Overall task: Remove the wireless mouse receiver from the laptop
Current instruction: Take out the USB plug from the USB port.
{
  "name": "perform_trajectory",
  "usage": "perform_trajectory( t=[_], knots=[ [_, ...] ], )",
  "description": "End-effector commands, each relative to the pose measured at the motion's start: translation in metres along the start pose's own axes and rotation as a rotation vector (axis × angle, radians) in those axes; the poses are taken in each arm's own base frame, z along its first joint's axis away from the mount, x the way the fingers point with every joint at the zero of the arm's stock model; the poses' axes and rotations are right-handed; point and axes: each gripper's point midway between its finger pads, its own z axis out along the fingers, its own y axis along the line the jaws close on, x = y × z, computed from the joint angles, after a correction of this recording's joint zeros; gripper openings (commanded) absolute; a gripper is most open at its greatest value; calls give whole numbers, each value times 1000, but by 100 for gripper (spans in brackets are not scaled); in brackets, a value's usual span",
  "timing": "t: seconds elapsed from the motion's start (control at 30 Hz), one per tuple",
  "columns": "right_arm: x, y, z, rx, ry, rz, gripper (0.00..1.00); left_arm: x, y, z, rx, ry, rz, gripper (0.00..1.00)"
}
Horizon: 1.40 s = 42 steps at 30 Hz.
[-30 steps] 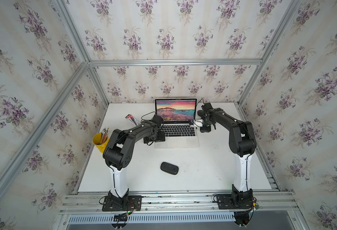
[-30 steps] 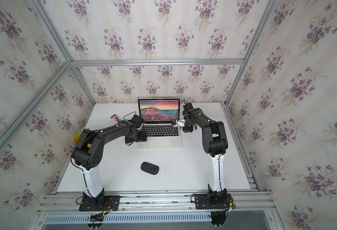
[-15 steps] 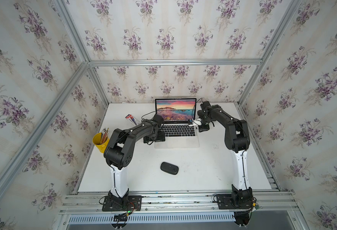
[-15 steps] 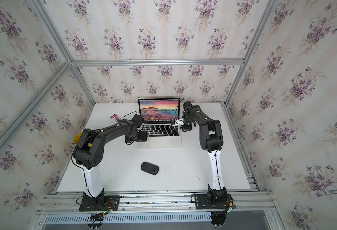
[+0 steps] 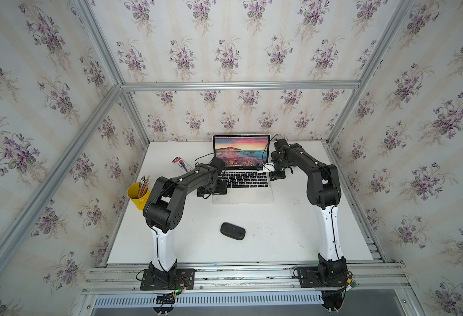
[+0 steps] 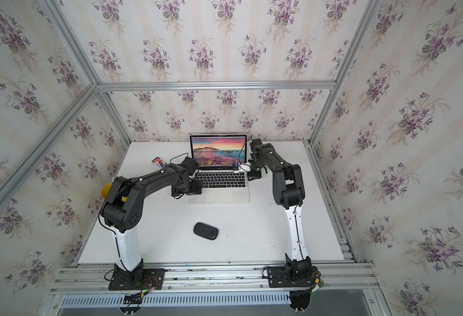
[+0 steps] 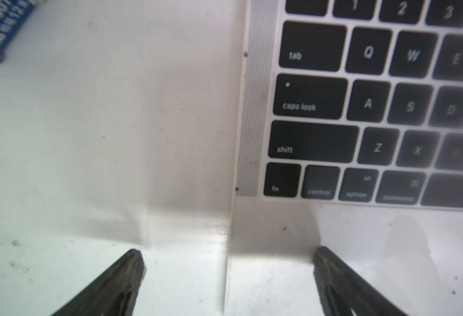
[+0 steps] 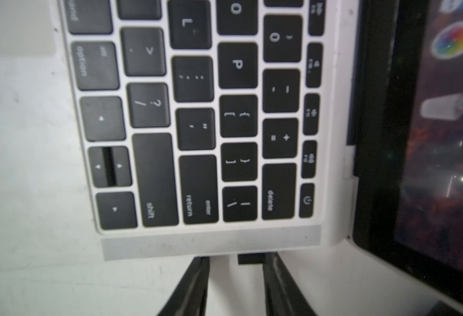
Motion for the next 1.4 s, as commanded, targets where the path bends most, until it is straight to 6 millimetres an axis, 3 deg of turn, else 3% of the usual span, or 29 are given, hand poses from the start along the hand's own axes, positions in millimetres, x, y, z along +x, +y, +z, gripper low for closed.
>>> perform_trajectory(
  t=[0.0, 0.4, 0.67, 0.9, 1.07, 1.2, 1.37],
  knots=[
    [-8, 22, 22, -89, -26, -2, 30, 40, 36, 5, -167, 153, 58, 99],
    [-3, 24, 20, -84, 12, 4, 0, 40, 34, 6, -158, 150, 59, 99],
    [20, 26, 12, -42, 105, 22, 0, 40, 31, 5, -151, 144, 63, 99],
    [68, 28, -5, -7, 238, 101, 0, 39, 31, 3, -146, 136, 65, 99],
    [88, 30, -19, 31, 264, 134, 0, 38, 31, 1, -145, 131, 65, 99],
    [83, 29, -27, 69, 245, 141, 0, 37, 28, -1, -141, 124, 68, 99],
    [60, 29, -44, 150, 159, 182, 0, 23, 20, -18, -124, 41, 89, 99]
  ],
)
